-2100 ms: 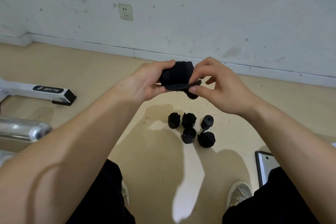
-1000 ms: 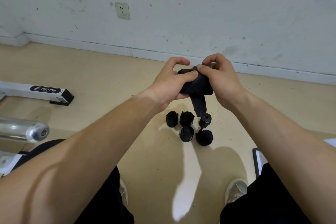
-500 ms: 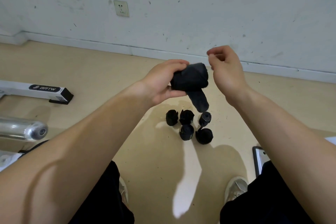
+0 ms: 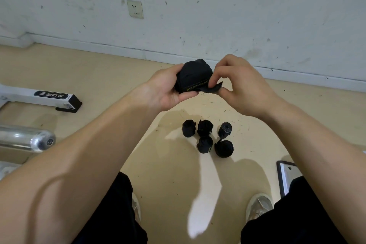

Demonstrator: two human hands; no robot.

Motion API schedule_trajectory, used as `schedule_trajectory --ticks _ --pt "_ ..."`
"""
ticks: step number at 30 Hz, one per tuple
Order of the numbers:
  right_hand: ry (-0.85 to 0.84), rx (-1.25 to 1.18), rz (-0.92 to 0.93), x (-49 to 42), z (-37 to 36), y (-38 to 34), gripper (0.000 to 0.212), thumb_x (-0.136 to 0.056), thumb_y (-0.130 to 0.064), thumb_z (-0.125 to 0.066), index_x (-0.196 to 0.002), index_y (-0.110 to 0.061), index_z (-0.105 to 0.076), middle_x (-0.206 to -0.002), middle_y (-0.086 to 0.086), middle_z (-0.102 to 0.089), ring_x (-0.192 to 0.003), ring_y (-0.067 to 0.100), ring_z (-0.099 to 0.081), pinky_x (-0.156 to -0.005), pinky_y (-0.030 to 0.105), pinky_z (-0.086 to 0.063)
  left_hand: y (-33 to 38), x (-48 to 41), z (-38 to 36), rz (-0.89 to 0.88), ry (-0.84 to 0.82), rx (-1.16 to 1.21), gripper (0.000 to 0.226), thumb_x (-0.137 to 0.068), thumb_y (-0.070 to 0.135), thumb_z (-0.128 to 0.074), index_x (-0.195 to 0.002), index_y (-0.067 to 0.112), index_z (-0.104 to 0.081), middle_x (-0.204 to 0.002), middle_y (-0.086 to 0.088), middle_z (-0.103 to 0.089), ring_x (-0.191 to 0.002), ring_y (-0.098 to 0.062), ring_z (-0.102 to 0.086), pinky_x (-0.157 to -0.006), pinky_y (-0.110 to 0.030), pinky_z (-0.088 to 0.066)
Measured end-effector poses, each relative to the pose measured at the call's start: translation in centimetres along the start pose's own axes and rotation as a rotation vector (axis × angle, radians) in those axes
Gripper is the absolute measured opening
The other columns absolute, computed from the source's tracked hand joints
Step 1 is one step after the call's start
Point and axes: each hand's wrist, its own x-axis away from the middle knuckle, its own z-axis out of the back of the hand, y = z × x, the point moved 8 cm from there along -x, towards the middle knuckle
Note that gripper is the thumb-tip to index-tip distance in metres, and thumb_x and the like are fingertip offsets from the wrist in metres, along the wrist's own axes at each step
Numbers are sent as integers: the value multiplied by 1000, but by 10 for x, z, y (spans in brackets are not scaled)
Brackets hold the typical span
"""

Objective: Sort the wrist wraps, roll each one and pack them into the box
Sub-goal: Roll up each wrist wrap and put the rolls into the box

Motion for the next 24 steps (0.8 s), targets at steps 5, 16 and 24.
schedule_trajectory --ticks 5,16,24 --pt "-16 -15 37 -4 -6 -4 9 -89 -16 -75 -90 -25 -75 -103 -11 -52 -107 18 -49 -89 33 -41 -15 1 -7 -37 42 -19 30 -110 34 -48 -117 11 -65 -106 -13 -71 -82 -27 -75 -68 -39 -66" --pt "143 -322 -195 -7 -14 23 23 -90 -17 -71 -88 -37 -59 -110 -5 -47 -110 15 -50 -92 13 -37 -30 5 -26 5 -37 41 31 -111 33 -44 -123 10 -61 -123 -18 -67 -107 -33 -72 -73 -41 -66" --pt "-69 -837 -459 2 -43 32 28 -102 -30 -59 -129 -22 -55 -118 -1 -66 -103 18 -70 -90 42 -60 -26 11 -28 55 -126 -60 26 -108 28 -51 -120 15 -69 -114 -11 -74 -95 -28 -76 -64 -35 -65"
